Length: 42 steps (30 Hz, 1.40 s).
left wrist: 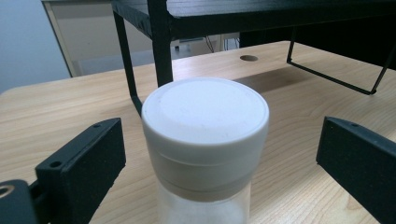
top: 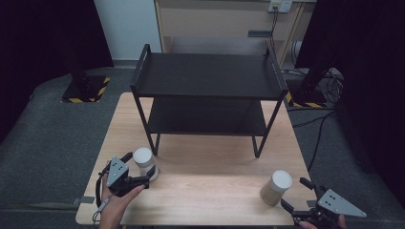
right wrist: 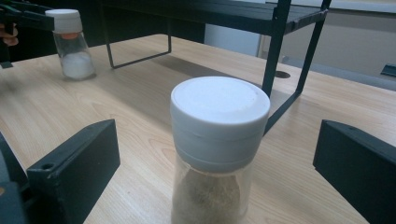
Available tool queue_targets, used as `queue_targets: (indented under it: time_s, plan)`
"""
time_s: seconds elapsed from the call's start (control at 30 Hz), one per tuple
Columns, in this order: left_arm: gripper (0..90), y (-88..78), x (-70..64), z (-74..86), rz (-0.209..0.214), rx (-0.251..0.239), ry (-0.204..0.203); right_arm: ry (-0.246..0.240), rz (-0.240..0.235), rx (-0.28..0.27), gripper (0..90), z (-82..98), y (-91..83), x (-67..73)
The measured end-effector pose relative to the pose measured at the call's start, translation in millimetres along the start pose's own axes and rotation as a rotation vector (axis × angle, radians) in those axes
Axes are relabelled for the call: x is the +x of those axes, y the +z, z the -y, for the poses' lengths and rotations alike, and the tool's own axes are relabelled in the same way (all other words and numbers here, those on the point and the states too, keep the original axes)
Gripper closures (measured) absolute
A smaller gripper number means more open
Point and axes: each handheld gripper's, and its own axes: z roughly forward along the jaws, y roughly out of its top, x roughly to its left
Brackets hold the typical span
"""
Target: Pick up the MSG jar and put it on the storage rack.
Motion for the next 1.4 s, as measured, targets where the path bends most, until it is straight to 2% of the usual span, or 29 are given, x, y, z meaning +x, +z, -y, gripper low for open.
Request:
queue_targets:
  time_s: [0.33,0.4,0.43,0.47,0.5,0.53,0.67,0.77,0.9,0.93,1.0,1.13,1.4]
  plan:
    - [6.5,15.2,5.5,1.8,0.012,0.009,-0.004,0.006,0.006,0.008,1.2,2.1,-2.3,-0.8]
    - [12.7,16.5,6.1,2.8,0.01,0.002,0.002,0.006,0.006,0.012,1.2,2.8,-1.8,-1.2]
    - [12.7,17.5,7.6,3.2,0.012,0.002,-0.006,0.006,0.006,0.012,1.2,2.8,-1.8,-1.2]
    - [17.2,18.3,7.9,2.8,0.008,0.007,-0.009,0.005,0.006,0.014,1.2,3.0,-1.6,-1.2]
    - [17.2,19.3,7.8,1.2,0.0,0.021,-0.003,0.006,0.006,0.015,1.2,3.1,-1.4,-1.2]
    - [22.8,20.0,8.4,0.7,-0.001,0.028,-0.002,0.004,0.005,0.016,1.2,3.1,-1.2,-1.2]
    - [32.7,20.6,11.2,0.7,0.015,0.025,-0.003,0.003,0.006,0.017,1.4,3.0,-1.2,-1.1]
    - [33.1,19.9,10.4,0.2,0.01,0.028,0.009,0.005,0.008,0.015,1.4,3.3,-2.0,-1.6]
    - [33.2,18.8,7.6,1.7,-0.003,0.02,0.001,0.008,0.009,0.012,1.4,3.9,-2.5,-2.4]
    - [33.2,18.4,5.6,-0.6,-0.003,0.028,0.021,0.009,0.008,0.013,1.4,4.4,-2.3,-2.7]
    - [33.3,18.3,4.7,-1.8,-0.003,0.03,0.029,0.011,0.01,0.015,1.5,5.2,-2.0,-2.9]
    - [33.3,17.1,4.5,-4.5,0.011,0.017,0.024,0.015,0.017,0.017,1.5,6.3,-1.9,-3.0]
    - [33.3,13.7,1.4,-15.1,0.035,0.001,0.046,0.022,0.028,0.019,1.5,7.6,-2.7,-4.5]
